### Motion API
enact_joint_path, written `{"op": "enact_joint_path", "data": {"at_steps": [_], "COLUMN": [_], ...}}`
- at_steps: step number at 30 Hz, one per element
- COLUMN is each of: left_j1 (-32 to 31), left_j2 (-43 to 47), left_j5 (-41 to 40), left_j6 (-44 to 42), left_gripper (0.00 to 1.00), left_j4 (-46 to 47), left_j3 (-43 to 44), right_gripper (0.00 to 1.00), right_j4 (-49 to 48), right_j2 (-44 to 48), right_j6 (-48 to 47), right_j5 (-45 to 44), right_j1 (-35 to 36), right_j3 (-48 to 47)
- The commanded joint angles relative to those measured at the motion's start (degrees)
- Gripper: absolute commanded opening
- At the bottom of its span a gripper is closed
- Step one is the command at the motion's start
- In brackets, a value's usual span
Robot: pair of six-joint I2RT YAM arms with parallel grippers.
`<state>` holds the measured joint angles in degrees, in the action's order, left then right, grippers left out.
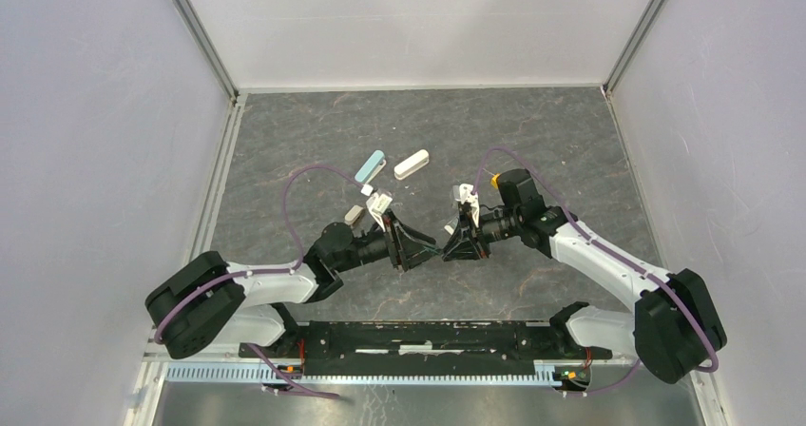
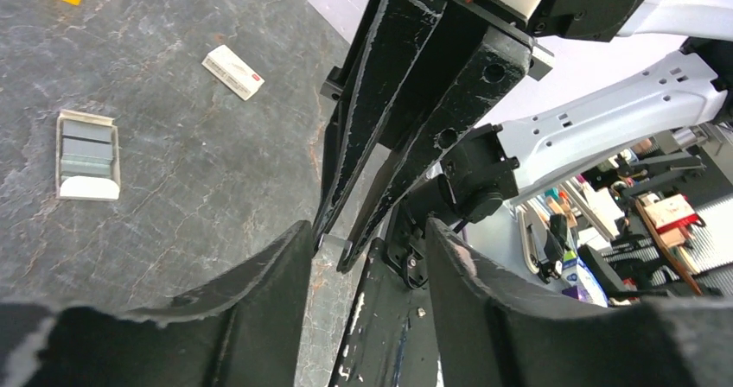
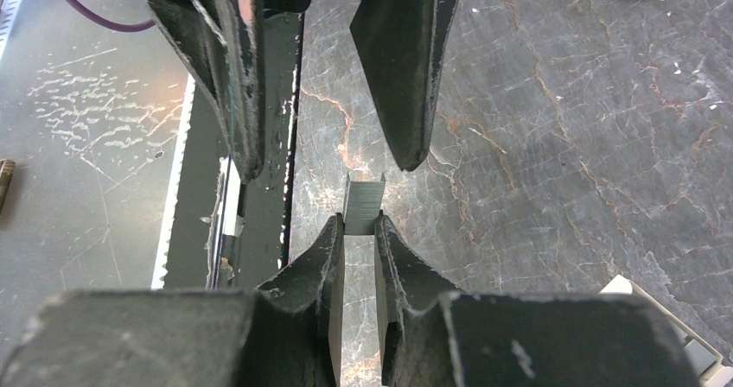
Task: Unload the staples from the stapler
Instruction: Pick up the staple from the center of the board.
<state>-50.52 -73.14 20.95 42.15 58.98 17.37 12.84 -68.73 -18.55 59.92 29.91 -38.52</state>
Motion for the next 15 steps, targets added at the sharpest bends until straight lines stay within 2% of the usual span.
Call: {"op": "enact_joint_path", "data": {"at_steps": [1, 3, 10, 15], "left_j1": [0.16, 0.17, 0.16, 0.17], "left_j2": [-2.11, -3.06, -4.24, -3.29], "left_j5": [3.85, 4.48, 5.15, 4.62], "left_j6": [0.38, 0.86, 1.1, -0.34], "left_gripper": [0.53, 0.47, 0.46, 0.49], "left_j4": [3.92, 4.2, 4.58, 2.0], "left_j3": [3.14, 3.61, 3.55, 3.11], "right_gripper": [0.09, 0.1, 0.09, 0.09], "right_j4": [0.12, 0.03, 0.18, 0.25], "right_j2": [-0.37, -0.38, -0.31, -0.23], "right_j6": [-1.02, -1.0, -0.97, -0.97], "right_j5": [1.94, 2.03, 2.18, 2.36], "right_j1": [0.29, 0.28, 0.27, 0.32], "right_j3": [-2.76, -2.79, -2.87, -2.94]}}
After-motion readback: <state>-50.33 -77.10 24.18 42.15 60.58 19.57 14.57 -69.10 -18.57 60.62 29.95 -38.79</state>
